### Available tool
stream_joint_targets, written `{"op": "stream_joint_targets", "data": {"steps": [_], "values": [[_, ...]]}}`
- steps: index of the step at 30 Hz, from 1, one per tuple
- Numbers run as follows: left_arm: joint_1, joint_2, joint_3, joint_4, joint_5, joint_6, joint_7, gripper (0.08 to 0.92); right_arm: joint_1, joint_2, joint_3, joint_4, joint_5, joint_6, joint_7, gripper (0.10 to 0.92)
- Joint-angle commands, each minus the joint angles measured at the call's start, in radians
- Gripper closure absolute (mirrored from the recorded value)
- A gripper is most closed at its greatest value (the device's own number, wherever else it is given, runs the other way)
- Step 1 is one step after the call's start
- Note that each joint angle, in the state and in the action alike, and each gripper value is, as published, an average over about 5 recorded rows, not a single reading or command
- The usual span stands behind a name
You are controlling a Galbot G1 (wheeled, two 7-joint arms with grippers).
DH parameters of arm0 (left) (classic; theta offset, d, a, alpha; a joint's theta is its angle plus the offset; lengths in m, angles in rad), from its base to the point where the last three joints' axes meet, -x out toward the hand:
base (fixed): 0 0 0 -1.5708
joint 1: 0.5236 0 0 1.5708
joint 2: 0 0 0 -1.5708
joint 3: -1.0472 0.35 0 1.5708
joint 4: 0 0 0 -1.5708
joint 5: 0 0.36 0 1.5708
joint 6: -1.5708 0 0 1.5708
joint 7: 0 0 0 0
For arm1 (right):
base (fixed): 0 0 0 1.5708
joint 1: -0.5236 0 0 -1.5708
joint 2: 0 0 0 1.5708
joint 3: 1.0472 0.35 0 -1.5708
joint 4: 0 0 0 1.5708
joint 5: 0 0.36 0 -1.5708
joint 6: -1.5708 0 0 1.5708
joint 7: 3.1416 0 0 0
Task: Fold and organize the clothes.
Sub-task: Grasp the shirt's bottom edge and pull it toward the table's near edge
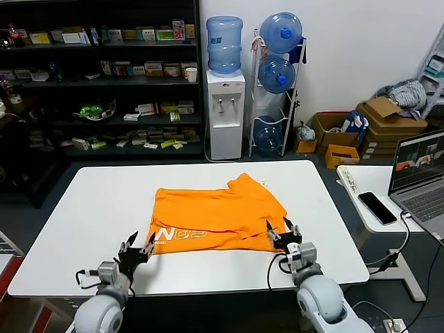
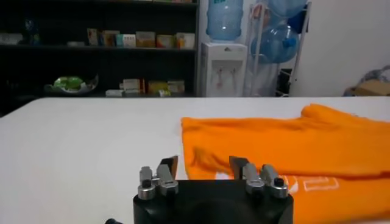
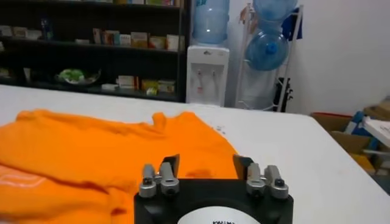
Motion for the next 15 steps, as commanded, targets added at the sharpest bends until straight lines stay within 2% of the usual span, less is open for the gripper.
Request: {"op": "stream_joint_targets", "data": {"steps": [1,6,15], "values": [[0.167,-0.098,-0.093,0.007,0.065,-0.093,0.074,0.251,-0.201,-0.015,0.121,-0.004,-0.041,0.103,-0.091,0.225],[0.079,-0.131,-0.095,0.086,0.077,-0.129,0.091,0.181,-0.145,0.034,0.122,-0.078,-0.019,0.111,-0.095,0.203],[-0.018,-0.126,-0.058,0.143,0.058,-0.095,0.087,0.177,-0.055,0.067,0.085,-0.142,0.008,0.083,-0.098,0.203]]}}
